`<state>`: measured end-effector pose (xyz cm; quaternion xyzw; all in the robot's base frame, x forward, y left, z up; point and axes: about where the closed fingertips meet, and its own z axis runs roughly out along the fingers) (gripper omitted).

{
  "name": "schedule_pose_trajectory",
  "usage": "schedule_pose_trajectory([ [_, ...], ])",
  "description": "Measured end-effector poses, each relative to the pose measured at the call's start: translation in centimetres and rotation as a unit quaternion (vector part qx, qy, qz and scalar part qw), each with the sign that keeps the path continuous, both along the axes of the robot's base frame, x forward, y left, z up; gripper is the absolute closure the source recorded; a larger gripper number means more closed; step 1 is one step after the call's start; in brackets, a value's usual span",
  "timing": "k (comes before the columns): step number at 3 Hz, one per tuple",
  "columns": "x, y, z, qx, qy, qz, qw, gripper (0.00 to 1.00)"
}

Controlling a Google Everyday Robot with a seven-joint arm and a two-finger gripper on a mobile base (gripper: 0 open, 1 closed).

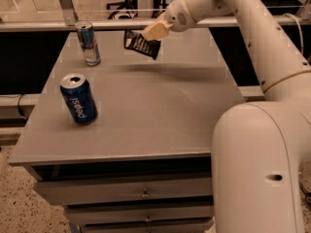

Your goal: Move rxbar chocolate near redbull can

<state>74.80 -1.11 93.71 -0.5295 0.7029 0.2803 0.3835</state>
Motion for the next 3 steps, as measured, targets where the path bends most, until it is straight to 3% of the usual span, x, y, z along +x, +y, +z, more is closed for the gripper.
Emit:
schedule_pose_trajectory([
  [1,1.0,3.9,-1.0,0.026,0.041,-0.015,0.9987,1.00],
  [3,0.3,9.0,-4.4,0.027,0.114,-0.009,0.9931,1.00],
])
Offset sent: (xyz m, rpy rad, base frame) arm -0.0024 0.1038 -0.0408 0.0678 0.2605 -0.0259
